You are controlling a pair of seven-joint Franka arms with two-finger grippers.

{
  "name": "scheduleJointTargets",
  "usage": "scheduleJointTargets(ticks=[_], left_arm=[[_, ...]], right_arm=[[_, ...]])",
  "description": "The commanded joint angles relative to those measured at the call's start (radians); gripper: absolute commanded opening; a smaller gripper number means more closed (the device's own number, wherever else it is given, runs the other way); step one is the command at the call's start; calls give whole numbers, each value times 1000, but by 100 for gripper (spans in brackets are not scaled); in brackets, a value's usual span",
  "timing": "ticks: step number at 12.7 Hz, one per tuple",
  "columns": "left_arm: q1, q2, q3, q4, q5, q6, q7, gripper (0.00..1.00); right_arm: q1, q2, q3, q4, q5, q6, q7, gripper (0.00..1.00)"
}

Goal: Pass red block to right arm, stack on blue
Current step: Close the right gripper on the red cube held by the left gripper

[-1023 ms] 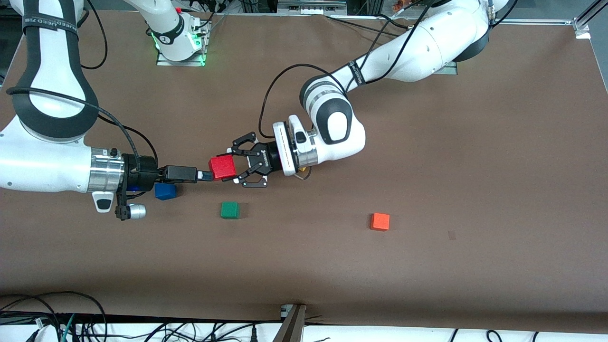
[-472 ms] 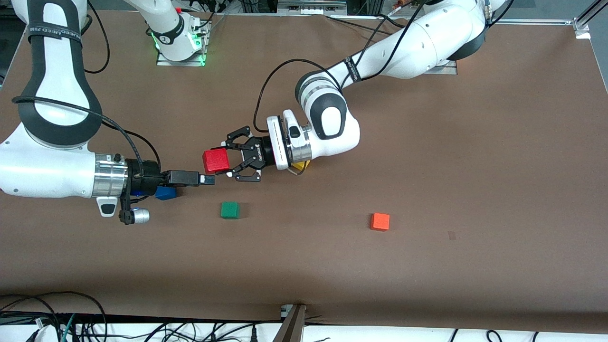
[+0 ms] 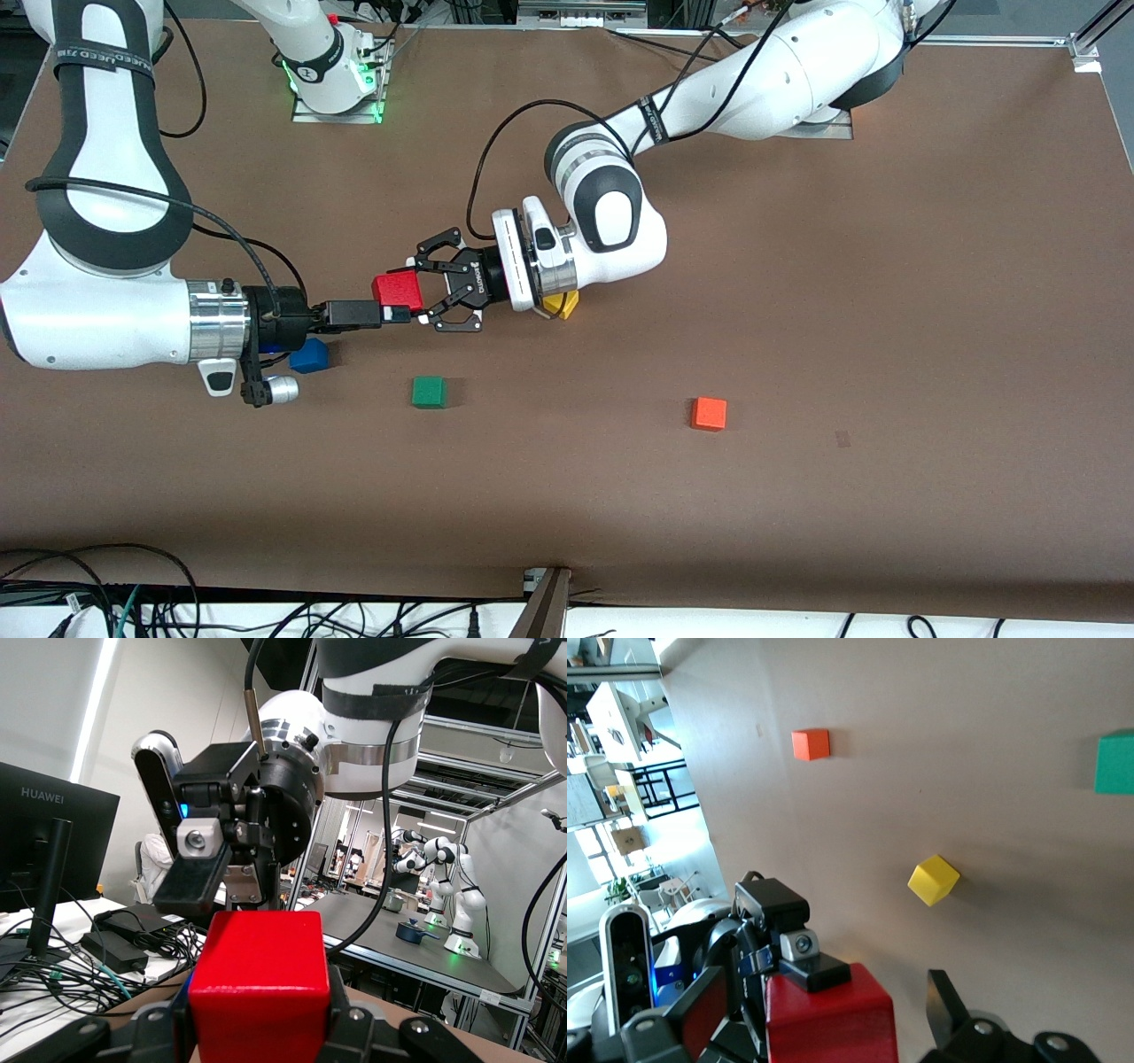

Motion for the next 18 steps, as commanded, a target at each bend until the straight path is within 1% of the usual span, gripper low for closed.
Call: scheduleJointTargets(ticks=[1,2,3,4,5,6,7,16,17,18], left_arm=[[-19,-17,13,19,-38,24,-2,0],[-19,-17,14,19,-41,24,-2,0],[-20,-17,14,21,-42,24,-2,0],[-22,-17,13,21,-42,24,-2,0],[-22,-17,14,21,-42,24,-2,0],[-22,-17,14,21,-42,24,-2,0],[-22,-17,14,19,-42,24,-2,0],[-20,-17,14,19,-52,24,-2,0],[-19,-17,14,19,-81,24,0,96],[-17,-17,14,19,-99,24,0,100]], right_arm=[[-16,11,8,29,18,-56,-12,100],[-28,11,8,29,19,-66,-14,100],[-31,11,8,29,18,-77,-27,95],[-43,13,8,27,19,-83,-65,69],[-50,13,8,27,21,-88,-89,28],[-59,13,6,27,33,-100,-96,12],[-59,14,6,27,47,-103,-97,0],[-59,14,8,27,48,-100,-92,0],[-59,14,8,27,48,-99,-92,0],[-59,14,8,27,48,-99,-92,0]])
